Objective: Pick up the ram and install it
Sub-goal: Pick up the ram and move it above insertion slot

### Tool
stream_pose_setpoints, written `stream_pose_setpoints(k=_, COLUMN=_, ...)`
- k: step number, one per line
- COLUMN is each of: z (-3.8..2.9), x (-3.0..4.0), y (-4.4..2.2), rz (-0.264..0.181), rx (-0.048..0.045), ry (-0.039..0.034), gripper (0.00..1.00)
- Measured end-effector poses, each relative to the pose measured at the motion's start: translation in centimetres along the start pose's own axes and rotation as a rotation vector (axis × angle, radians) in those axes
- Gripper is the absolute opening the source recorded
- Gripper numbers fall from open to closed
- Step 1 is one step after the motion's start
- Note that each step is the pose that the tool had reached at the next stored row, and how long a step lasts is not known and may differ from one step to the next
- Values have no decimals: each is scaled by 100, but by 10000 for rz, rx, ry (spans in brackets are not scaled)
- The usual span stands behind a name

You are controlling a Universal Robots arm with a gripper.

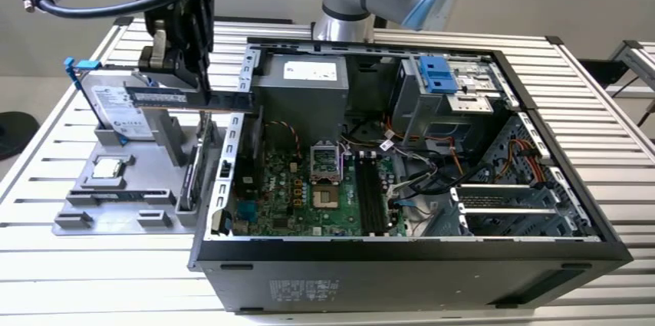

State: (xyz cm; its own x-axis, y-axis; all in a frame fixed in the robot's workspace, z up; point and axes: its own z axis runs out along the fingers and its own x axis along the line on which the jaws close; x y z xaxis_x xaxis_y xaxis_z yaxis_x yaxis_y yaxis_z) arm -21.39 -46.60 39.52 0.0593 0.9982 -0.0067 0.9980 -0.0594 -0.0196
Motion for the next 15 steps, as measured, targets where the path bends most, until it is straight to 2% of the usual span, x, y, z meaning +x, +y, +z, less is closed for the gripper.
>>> stream_pose_setpoints(k=15, z=-3, x=6, y=113, rz=-1, rx=1, ry=-1, gripper=0)
